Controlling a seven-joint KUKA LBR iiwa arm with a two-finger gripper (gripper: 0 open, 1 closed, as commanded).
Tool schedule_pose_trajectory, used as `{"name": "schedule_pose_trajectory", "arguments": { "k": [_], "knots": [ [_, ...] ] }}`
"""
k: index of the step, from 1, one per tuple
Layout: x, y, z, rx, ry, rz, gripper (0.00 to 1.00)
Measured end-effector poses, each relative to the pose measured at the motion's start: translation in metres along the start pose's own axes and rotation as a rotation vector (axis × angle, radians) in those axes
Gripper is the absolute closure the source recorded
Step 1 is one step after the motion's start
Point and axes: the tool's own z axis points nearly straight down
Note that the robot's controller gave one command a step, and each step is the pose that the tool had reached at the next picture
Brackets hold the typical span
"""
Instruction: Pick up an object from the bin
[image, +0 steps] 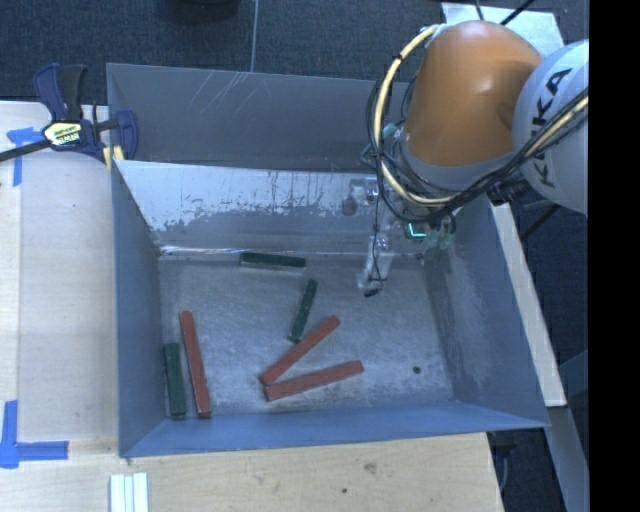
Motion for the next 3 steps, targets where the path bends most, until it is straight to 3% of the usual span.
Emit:
{"name": "schedule_pose_trajectory", "arguments": {
  "k": [1,2,3],
  "knots": [
    [0.01,0.02,0.171,0.001,-0.002,-0.41,0.0],
    [0.008,0.02,0.166,0.001,-0.004,-0.407,1.0],
    [0.015,0.003,0.165,-0.003,-0.023,-0.448,1.0]
  ]
}}
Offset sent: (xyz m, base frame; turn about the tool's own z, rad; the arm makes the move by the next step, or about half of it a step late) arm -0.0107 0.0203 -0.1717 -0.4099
